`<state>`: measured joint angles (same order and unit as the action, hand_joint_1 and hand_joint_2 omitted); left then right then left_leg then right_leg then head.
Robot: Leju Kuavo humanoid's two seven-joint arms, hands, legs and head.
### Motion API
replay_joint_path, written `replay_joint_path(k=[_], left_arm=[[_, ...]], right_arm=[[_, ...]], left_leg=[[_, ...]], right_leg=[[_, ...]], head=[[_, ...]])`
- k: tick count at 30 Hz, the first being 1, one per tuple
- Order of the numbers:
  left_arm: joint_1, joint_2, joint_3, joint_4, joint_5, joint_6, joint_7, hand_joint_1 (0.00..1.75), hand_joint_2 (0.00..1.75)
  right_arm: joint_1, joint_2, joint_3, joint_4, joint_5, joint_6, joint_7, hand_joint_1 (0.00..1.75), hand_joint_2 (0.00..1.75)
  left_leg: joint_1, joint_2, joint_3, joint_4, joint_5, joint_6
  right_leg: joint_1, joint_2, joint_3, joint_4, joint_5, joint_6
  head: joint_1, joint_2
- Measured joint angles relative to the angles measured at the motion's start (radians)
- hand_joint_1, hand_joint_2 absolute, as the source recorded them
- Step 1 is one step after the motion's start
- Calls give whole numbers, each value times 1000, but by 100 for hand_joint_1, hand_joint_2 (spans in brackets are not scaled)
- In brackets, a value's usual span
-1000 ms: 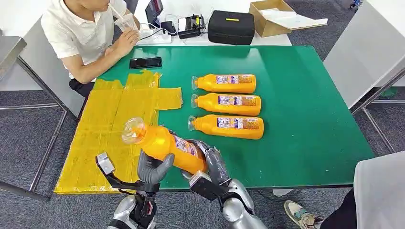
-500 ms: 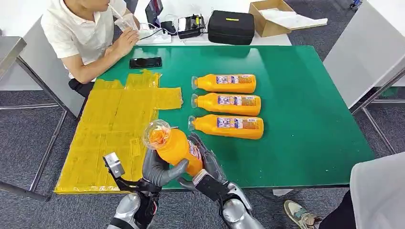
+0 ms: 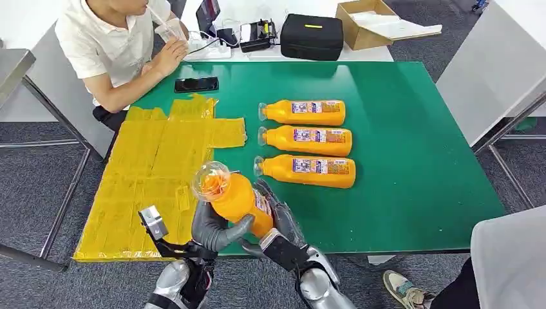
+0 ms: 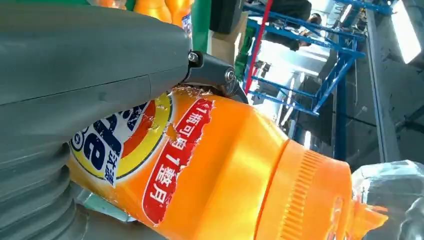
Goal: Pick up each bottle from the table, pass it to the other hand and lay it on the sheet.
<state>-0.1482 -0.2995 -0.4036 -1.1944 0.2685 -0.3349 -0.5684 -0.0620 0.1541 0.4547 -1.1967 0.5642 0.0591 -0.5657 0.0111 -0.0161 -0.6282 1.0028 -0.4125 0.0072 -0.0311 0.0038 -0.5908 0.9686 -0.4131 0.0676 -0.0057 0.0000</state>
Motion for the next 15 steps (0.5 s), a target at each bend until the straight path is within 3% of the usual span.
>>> replay_joint_path(k=[5,6,7,8,15], left_arm=[[1,0,-2,-5,-81,94,-4,175,175],[10,4,5,-47,-261,239,-21,175,175],[29,13,15,-141,-533,376,11,175,175],[21,28,29,-213,-1124,646,177,175,175],[-7,31,121,-216,-1234,659,243,175,175]], right_arm=[[7,0,-2,0,33,-51,7,0,175],[23,-7,-8,-10,197,-233,47,0,175],[50,-38,-69,-60,483,-478,144,0,175],[56,-100,-200,-158,672,-564,199,0,175],[64,-116,-268,-286,604,-538,158,0,175]], left_leg=[[0,0,0,0,0,0],[0,0,0,0,0,0],[0,-1,-1,0,0,0],[-2,-1,-1,0,0,0],[-1,-1,0,0,1,0]], right_leg=[[0,0,0,0,0,0],[0,0,0,0,0,0],[-1,0,0,0,0,0],[-2,0,0,0,0,1],[0,0,0,1,1,1]], head=[[0,0],[0,0],[0,0],[0,0],[0,0]])
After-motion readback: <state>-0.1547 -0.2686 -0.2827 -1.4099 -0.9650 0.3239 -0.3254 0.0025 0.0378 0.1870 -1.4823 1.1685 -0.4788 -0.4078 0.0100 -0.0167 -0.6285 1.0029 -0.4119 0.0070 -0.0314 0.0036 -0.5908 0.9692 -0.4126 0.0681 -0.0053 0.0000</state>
